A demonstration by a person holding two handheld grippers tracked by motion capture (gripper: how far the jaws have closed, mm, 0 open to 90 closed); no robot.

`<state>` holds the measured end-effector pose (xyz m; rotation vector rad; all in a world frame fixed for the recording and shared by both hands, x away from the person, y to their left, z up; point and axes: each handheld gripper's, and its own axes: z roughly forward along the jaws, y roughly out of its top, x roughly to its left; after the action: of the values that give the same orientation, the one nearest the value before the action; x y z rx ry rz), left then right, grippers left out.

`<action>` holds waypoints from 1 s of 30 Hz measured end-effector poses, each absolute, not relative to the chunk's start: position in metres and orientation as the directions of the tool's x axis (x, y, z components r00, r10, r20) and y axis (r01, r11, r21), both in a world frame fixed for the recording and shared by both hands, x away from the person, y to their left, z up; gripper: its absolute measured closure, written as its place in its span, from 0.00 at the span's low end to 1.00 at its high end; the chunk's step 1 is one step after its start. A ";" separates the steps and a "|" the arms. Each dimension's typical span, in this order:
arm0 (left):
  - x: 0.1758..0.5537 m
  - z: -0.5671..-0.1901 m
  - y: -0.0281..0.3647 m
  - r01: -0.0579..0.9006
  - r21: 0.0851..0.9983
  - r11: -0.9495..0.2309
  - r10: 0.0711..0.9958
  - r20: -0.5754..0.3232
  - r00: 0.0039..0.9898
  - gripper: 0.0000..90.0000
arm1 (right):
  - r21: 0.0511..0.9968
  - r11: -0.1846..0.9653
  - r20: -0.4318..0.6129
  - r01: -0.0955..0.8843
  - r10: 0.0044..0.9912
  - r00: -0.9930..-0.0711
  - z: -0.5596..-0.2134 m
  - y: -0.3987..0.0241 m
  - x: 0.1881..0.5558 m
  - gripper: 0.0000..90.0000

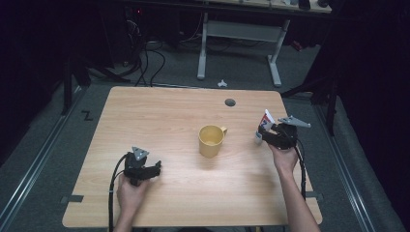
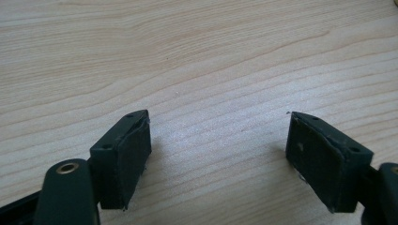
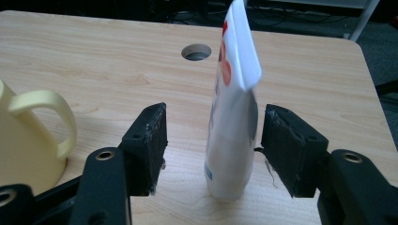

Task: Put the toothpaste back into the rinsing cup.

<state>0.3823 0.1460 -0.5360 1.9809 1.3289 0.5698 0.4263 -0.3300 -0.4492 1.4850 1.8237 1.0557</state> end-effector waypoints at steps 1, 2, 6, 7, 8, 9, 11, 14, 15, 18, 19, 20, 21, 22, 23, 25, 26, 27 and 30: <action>0.382 -0.536 0.146 0.628 0.736 -0.252 0.923 -0.012 0.384 0.25 | 0.841 0.080 0.058 0.535 0.970 -0.236 -0.448 -0.330 0.428 0.46; 0.382 -0.536 0.146 0.628 0.737 -0.251 0.923 -0.012 0.384 0.25 | 0.845 0.075 0.059 0.529 0.971 -0.234 -0.447 -0.329 0.429 0.47; 0.382 -0.536 0.146 0.628 0.737 -0.251 0.923 -0.012 0.383 0.25 | 0.842 0.057 0.074 0.537 0.973 -0.220 -0.447 -0.332 0.436 0.47; 0.382 -0.536 0.146 0.628 0.737 -0.251 0.923 -0.012 0.384 0.25 | 0.844 0.048 0.077 0.534 0.975 -0.210 -0.447 -0.332 0.438 0.49; 0.382 -0.536 0.146 0.628 0.737 -0.251 0.923 -0.012 0.384 0.25 | 0.844 0.048 0.077 0.534 0.975 -0.210 -0.447 -0.332 0.438 0.49; 0.382 -0.536 0.146 0.628 0.737 -0.251 0.923 -0.012 0.384 0.25 | 0.845 0.050 0.076 0.532 0.975 -0.211 -0.447 -0.332 0.439 0.49; 0.382 -0.536 0.146 0.628 0.737 -0.251 0.923 -0.012 0.384 0.25 | 0.845 0.051 0.073 0.532 0.975 -0.210 -0.447 -0.331 0.440 0.53; 0.382 -0.536 0.146 0.628 0.737 -0.250 0.924 -0.013 0.383 0.25 | 0.842 0.051 0.068 0.537 0.977 -0.200 -0.449 -0.330 0.443 0.56; 0.382 -0.536 0.146 0.628 0.737 -0.251 0.923 -0.012 0.383 0.25 | 0.840 0.044 0.078 0.541 0.977 -0.200 -0.451 -0.331 0.445 0.58; 0.382 -0.536 0.146 0.628 0.737 -0.251 0.923 -0.013 0.384 0.25 | 0.839 0.034 0.090 0.544 0.976 -0.200 -0.452 -0.331 0.447 0.60; 0.382 -0.536 0.146 0.628 0.737 -0.251 0.923 -0.013 0.384 0.25 | 0.838 0.036 0.086 0.544 0.977 -0.197 -0.453 -0.330 0.448 0.61; 0.382 -0.536 0.146 0.628 0.737 -0.251 0.923 -0.013 0.384 0.25 | 0.836 0.033 0.086 0.547 0.978 -0.191 -0.455 -0.329 0.449 0.62; 0.382 -0.536 0.146 0.628 0.737 -0.251 0.923 -0.013 0.384 0.25 | 0.833 0.033 0.084 0.552 0.979 -0.184 -0.456 -0.329 0.450 0.65; 0.382 -0.536 0.146 0.628 0.737 -0.251 0.923 -0.013 0.384 0.25 | 0.833 0.033 0.084 0.552 0.979 -0.184 -0.456 -0.329 0.450 0.65; 0.382 -0.536 0.146 0.628 0.737 -0.251 0.923 -0.013 0.384 0.25 | 0.832 0.037 0.080 0.554 0.979 -0.185 -0.457 -0.330 0.451 0.67; 0.382 -0.536 0.146 0.628 0.737 -0.251 0.923 -0.013 0.384 0.25 | 0.833 0.035 0.079 0.552 0.980 -0.180 -0.459 -0.332 0.451 0.70; 0.382 -0.536 0.146 0.628 0.737 -0.251 0.923 -0.013 0.384 0.25 | 0.834 0.032 0.080 0.550 0.981 -0.179 -0.459 -0.332 0.451 0.71; 0.382 -0.536 0.146 0.628 0.737 -0.251 0.923 -0.012 0.384 0.25 | 0.835 0.032 0.082 0.549 0.980 -0.181 -0.459 -0.333 0.451 0.71; 0.382 -0.536 0.146 0.628 0.737 -0.251 0.923 -0.012 0.384 0.25 | 0.837 0.051 0.062 0.545 0.980 -0.187 -0.459 -0.331 0.451 0.74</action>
<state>0.3823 0.1461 -0.5360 1.9806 1.3290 0.5696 0.4506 -0.3308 -0.4586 1.5297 1.7862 1.0300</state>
